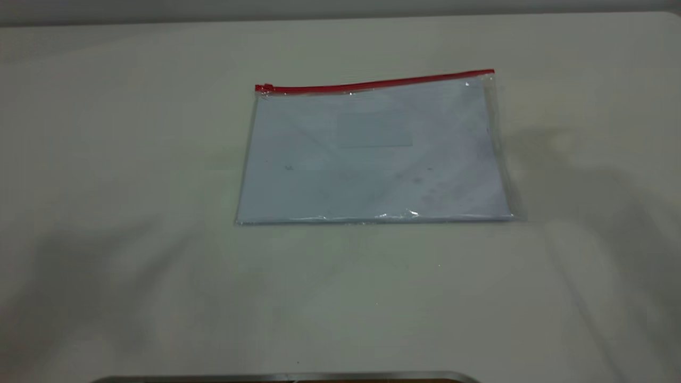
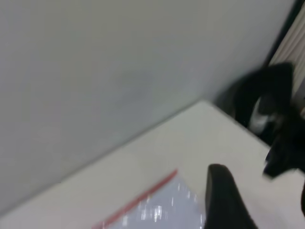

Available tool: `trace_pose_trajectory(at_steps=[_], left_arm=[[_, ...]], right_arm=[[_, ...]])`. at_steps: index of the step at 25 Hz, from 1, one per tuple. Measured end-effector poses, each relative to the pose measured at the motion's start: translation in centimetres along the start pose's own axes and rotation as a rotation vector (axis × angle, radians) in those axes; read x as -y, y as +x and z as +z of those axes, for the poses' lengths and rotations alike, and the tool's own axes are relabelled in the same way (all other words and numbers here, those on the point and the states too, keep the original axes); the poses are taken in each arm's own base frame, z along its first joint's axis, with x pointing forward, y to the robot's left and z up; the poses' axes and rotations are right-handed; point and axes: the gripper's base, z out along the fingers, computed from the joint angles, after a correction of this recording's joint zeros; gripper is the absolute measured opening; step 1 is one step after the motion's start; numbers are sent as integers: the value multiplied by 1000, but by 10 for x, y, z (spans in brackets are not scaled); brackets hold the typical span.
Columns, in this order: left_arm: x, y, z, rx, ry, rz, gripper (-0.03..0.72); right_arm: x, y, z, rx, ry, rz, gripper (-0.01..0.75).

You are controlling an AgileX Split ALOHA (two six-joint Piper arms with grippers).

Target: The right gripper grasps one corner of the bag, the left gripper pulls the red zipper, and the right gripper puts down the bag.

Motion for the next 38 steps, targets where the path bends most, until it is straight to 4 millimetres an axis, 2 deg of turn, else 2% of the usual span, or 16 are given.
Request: trace_pose_trajectory(at_steps=[5, 9, 12, 15, 18, 26, 29, 33, 36, 38], left_arm=[[8, 68, -22, -133, -129, -57, 449], [8, 126, -36, -233, -260, -65, 447], [13, 166, -46, -274, -315, -56, 447], [16, 202, -44, -323, -318, -68, 447], [16, 238, -37, -390, -314, -87, 447], [14, 324, -17, -551, -308, -129, 447], [15, 334, -18, -538, -322, -132, 447], [17, 339, -21, -503, -333, -135, 447], [17, 342, -21, -484, -337, -131, 447], [18, 342, -22, -473, -339, -128, 447]], right_arm=[[-50, 18, -48, 111, -27, -93, 466], [-82, 38, -79, 189, -51, -128, 466], [-100, 60, -102, 245, -65, -153, 450], [-109, 87, -112, 265, -85, -163, 427], [-107, 119, -112, 255, -93, -153, 408], [-87, 210, -91, 240, -75, -146, 398], [-74, 243, -82, 269, -15, -163, 398], [-53, 280, -60, 319, 101, -173, 398], [-39, 297, -39, 372, 174, -204, 398], [-36, 302, -36, 395, 202, -224, 398]])
